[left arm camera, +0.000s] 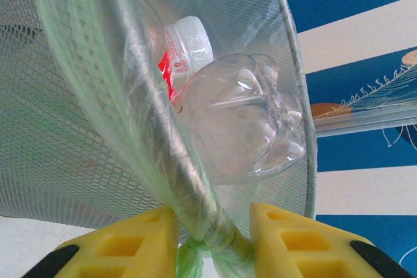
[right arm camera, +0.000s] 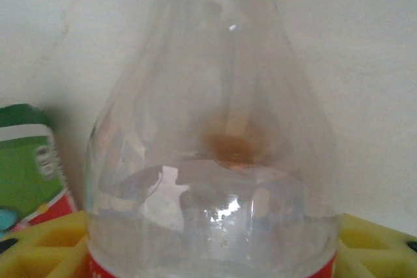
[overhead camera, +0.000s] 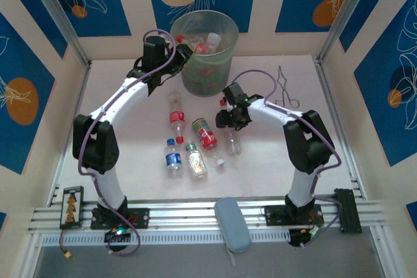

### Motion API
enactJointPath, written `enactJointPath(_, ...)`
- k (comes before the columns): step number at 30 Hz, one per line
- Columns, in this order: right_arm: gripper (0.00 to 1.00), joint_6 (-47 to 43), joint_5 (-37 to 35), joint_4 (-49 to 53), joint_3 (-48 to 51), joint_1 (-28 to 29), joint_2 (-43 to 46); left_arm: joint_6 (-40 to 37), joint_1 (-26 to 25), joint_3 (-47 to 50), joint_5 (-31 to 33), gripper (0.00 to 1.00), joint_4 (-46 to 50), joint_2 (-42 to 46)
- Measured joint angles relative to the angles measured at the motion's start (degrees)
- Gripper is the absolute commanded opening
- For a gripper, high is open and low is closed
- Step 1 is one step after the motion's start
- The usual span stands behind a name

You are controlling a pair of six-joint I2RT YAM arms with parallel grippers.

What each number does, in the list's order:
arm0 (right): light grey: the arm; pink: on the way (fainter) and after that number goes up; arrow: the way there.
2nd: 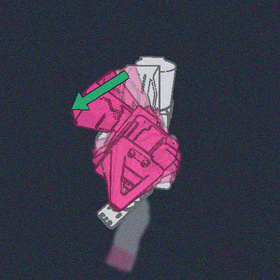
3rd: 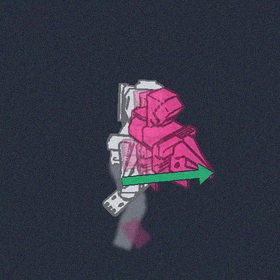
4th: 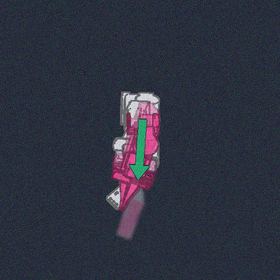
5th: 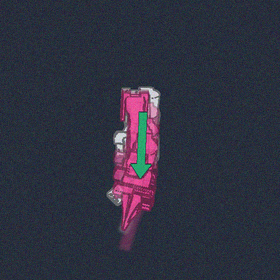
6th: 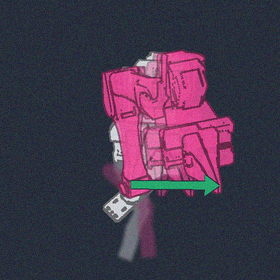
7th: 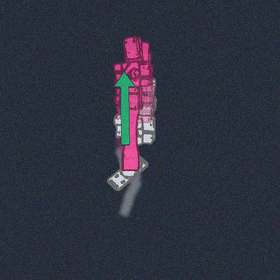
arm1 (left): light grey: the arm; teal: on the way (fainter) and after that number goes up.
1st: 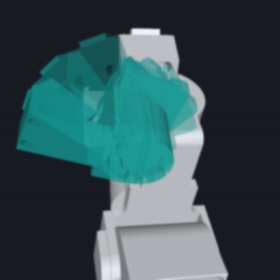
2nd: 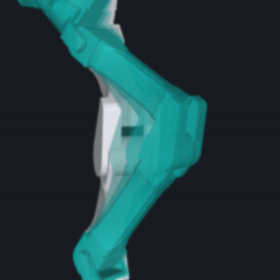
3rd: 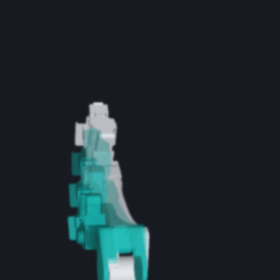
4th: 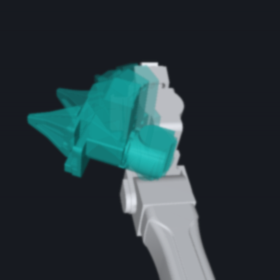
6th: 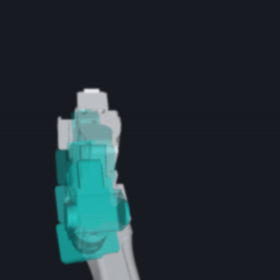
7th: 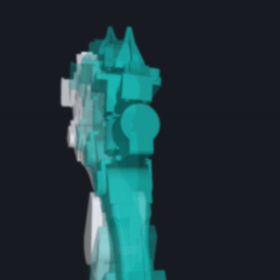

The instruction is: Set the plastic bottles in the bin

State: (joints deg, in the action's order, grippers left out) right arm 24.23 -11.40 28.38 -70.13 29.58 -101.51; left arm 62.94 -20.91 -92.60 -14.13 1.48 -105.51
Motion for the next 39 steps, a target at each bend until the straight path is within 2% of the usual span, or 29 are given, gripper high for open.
enactJointPath(4,0.49,-2.43,0.5,2.14,-0.04,-0.52,9.84,0.0,0.0,0.0,-0.02,0.33,0.0,0.0)
enactJointPath(8,0.4,-5.77,4.94,2.71,-1.4,-1.86,20.63,0.0,0.0,0.0,-0.02,0.34,0.0,0.0)
enactJointPath(13,0.36,-10.49,9.49,2.4,-12.09,-4.26,24.09,0.0,0.0,0.0,-0.04,0.34,0.0,0.0)
enactJointPath(15,0.28,-11.76,10.86,0.98,-16.41,-5.44,23.43,0.0,0.0,0.0,-0.17,0.34,0.02,0.0)
enactJointPath(19,0.2,-12.85,12.79,-4.52,-26.36,-7.26,18.21,0.0,0.0,0.0,-0.2,0.34,0.04,0.0)
enactJointPath(22,0.0,-12.85,13.7,-9.33,-34.84,-8.0,11.21,0.0,0.0,-0.02,-0.17,0.34,0.24,-0.02)
enactJointPath(32,0.0,-10.95,15.76,-30.93,-51.89,-8.63,-12.79,-0.02,0.0,-0.52,-0.15,0.34,1.01,-0.02)
enactJointPath(39,0.0,-11.32,15.65,-30.18,-66.86,-10.03,-27.71,-0.5,0.0,-1.99,-0.17,0.34,3.04,-0.37)
